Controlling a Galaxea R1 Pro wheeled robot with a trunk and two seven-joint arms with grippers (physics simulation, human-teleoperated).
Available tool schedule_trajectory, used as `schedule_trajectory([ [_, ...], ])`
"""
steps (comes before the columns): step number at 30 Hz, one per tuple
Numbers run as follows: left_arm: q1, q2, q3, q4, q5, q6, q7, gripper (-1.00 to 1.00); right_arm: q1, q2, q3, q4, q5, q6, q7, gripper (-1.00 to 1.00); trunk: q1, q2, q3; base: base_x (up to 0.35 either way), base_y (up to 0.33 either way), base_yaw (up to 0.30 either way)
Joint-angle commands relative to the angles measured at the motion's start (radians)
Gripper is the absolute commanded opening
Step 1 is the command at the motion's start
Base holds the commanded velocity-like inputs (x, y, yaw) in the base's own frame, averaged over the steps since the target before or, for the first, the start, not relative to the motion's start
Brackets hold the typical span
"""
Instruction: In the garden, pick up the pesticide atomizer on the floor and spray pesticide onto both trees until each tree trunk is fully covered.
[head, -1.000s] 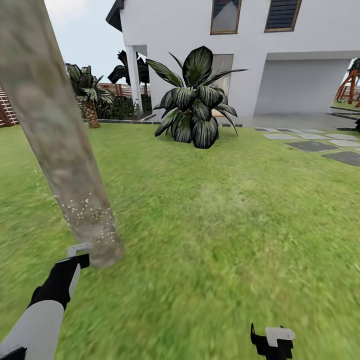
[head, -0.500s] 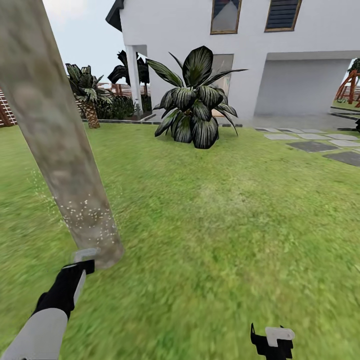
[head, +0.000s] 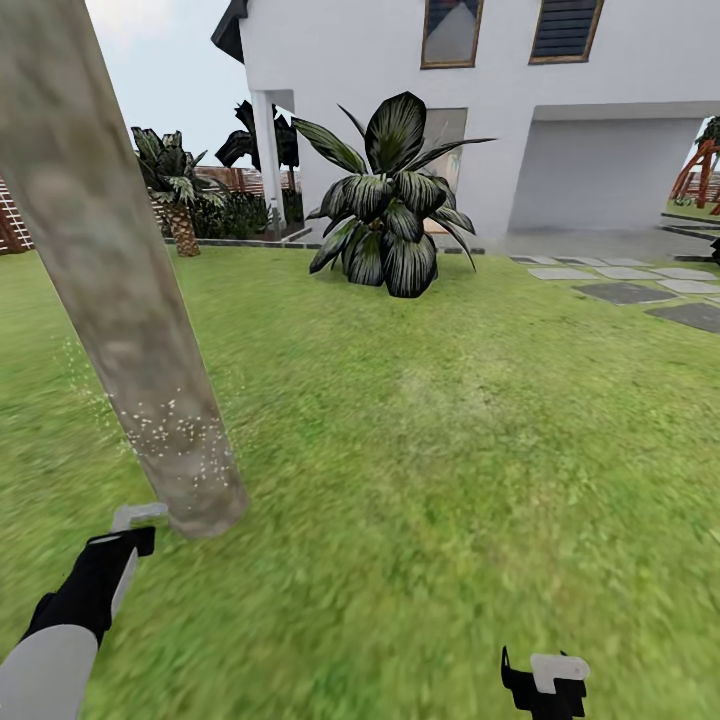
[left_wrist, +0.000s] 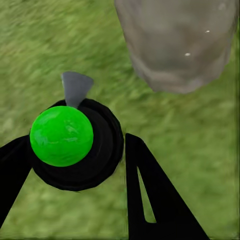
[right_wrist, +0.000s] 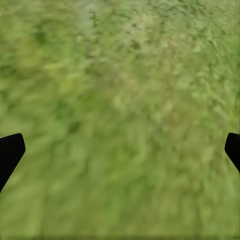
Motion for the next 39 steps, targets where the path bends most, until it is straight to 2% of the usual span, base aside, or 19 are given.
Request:
schedule_trajectory([
  [1,0.002,-0.005,-0.001,0.0,-0.002,0.0,0.0,-1.0,0.0,0.0,0.0,0.0,0.0,0.0,0.0,1.0,0.0,0.0,0.0,0.0,0.0,0.0],
  [5,0.004,-0.024,-0.002,0.001,-0.005,0.0,0.0,-1.0,0.0,0.0,0.0,0.0,0.0,0.0,0.0,1.0,0.0,0.0,0.0,0.115,0.049,0.0],
  [8,0.007,-0.028,-0.002,0.003,-0.005,0.0,-0.001,-1.0,0.0,0.0,0.0,0.0,0.0,0.0,0.0,1.0,0.0,0.0,0.0,0.286,0.159,0.0],
  [11,0.007,-0.036,-0.003,0.042,-0.006,0.001,-0.009,-1.0,0.0,0.0,0.0,0.0,0.0,0.0,0.0,1.0,0.0,0.0,0.0,0.081,0.048,0.0],
  [13,0.007,-0.037,-0.006,0.047,-0.008,0.003,-0.011,-1.0,0.0,0.0,0.0,0.0,0.0,0.0,0.0,1.0,0.0,0.0,0.0,0.015,0.009,0.0],
  [15,0.007,-0.026,-0.009,0.049,-0.011,0.01,-0.013,-1.0,0.0,0.0,0.0,0.0,0.0,0.0,0.0,1.0,0.0,0.0,0.0,0.003,0.002,0.0],
  [18,0.006,0.003,-0.009,0.05,-0.015,0.024,-0.018,-1.0,0.0,0.0,0.0,0.0,0.0,0.0,0.0,1.0,0.0,0.0,0.0,0.0,0.0,0.0],
  [21,-0.006,0.052,-0.007,0.048,-0.017,0.084,-0.062,-1.0,0.0,0.0,0.0,0.0,0.0,0.0,0.0,1.0,0.0,0.0,0.0,0.0,0.0,0.0],
  [24,-0.011,0.069,-0.007,0.039,-0.019,0.112,-0.103,-1.0,0.0,0.0,0.0,0.0,0.0,-0.001,0.0,1.0,0.0,0.0,0.0,0.0,0.0,0.0],
  [26,-0.01,0.099,-0.006,0.036,-0.016,0.122,-0.119,-1.0,0.0,0.0,0.0,-0.001,0.0,0.0,0.0,1.0,0.0,0.0,0.0,0.0,0.0,0.0],
  [28,-0.004,0.147,-0.003,0.036,-0.013,0.124,-0.185,-1.0,0.0,0.0,0.0,0.0,0.0,0.0,0.0,1.0,0.0,0.0,0.0,0.0,0.0,0.0],
  [29,-0.001,0.169,-0.001,0.035,-0.015,0.12,-0.242,-1.0,0.0,0.0,0.0,0.0,0.0,0.0,0.0,1.0,0.0,0.0,0.0,0.0,0.0,0.0],
  [30,0.0,0.172,-0.004,0.034,-0.016,0.115,-0.257,-1.0,0.0,0.0,0.0,0.0,0.0,0.0,0.0,1.0,0.0,0.0,0.0,0.0,0.0,0.0],
  [32,0.001,0.167,-0.008,0.034,-0.017,0.11,-0.267,-1.0,0.0,0.0,0.0,0.0,0.0,0.0,0.0,1.0,0.0,0.0,0.0,0.0,0.0,0.0],
  [33,0.001,0.156,-0.013,0.034,-0.017,0.109,-0.268,-1.0,0.0,0.0,0.0,0.0,0.0,0.0,0.0,1.0,0.0,0.0,0.0,0.0,0.0,0.0],
  [34,0.001,0.12,-0.037,0.033,-0.018,0.108,-0.267,-1.0,0.0,0.0,0.0,0.0,0.0,0.0,0.0,1.0,0.0,0.0,0.0,0.0,0.0,0.0],
  [35,0.001,0.099,-0.051,0.033,-0.019,0.108,-0.266,-1.0,0.0,0.0,0.0,0.0,0.0,0.0,0.0,1.0,0.0,0.0,0.0,0.0,0.0,0.0],
  [39,-0.01,0.051,-0.072,0.031,-0.017,0.109,-0.264,-1.0,0.0,0.0,0.0,0.0,0.0,0.0,0.0,1.0,0.0,0.0,0.0,0.0,0.0,0.0],
])
